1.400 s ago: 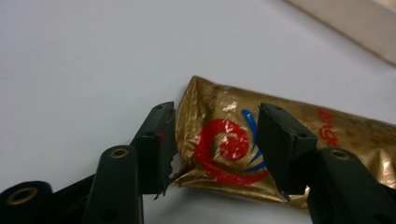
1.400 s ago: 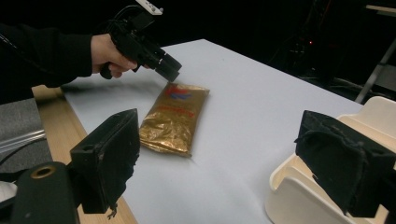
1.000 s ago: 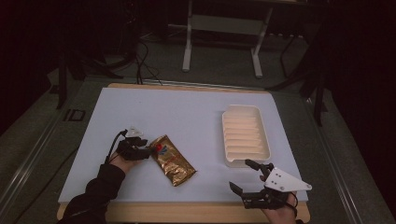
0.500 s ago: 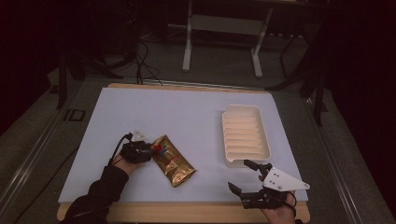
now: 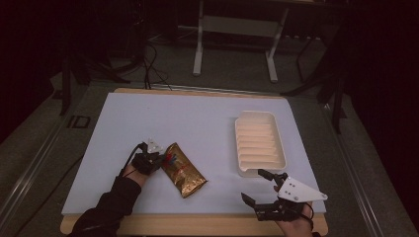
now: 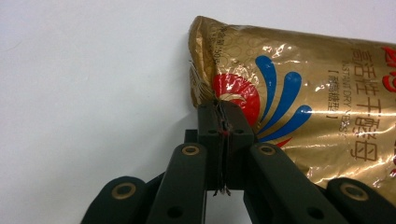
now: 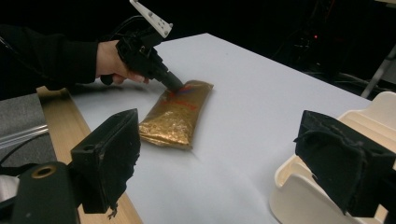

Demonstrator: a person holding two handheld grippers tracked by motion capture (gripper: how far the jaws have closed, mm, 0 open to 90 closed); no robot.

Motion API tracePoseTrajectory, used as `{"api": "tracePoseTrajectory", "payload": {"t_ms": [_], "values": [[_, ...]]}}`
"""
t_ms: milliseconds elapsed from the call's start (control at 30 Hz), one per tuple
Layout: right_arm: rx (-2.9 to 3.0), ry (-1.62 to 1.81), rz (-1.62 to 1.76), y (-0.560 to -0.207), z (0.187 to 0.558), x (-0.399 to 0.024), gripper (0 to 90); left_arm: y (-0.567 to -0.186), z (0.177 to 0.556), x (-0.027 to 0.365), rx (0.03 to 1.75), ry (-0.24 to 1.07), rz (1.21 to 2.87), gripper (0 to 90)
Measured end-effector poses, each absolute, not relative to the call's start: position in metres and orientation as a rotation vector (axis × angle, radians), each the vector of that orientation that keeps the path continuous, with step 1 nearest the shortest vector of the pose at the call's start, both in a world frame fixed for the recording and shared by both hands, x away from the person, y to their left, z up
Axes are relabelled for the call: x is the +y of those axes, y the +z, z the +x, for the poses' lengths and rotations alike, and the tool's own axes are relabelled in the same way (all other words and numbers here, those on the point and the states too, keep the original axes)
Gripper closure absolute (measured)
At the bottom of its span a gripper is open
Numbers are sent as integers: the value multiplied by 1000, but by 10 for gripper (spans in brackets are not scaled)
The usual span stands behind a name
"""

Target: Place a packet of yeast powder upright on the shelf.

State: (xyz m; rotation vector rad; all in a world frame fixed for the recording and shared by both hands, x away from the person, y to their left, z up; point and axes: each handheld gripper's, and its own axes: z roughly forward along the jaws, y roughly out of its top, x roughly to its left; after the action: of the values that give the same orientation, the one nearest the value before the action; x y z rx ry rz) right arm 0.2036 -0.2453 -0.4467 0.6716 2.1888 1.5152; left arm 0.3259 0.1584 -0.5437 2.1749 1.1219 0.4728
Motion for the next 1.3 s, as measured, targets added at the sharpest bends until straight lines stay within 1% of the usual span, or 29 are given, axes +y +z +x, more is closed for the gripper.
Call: {"api": "tracePoseTrajectory", "payload": {"t_ms": [300,600,700,1033,1100,1167,1300], "values": [[2182,1524,686,-446,204,-246,139,-519,322,160,1035,518,2118,893],[2179,1516,681,-446,204,-246,139,-491,309,153,944,581,2075,896],[2170,1517,686,-445,204,-247,138,-485,305,148,922,605,2063,897],[2209,1502,666,-446,204,-246,105,-470,294,140,869,622,2049,897],[2208,1511,673,-446,204,-246,111,-469,294,139,865,618,2050,897],[2210,1530,660,-446,204,-245,135,-467,293,138,862,615,2042,897],[2221,1519,627,-446,204,-244,150,-460,288,133,824,636,2040,897]]}}
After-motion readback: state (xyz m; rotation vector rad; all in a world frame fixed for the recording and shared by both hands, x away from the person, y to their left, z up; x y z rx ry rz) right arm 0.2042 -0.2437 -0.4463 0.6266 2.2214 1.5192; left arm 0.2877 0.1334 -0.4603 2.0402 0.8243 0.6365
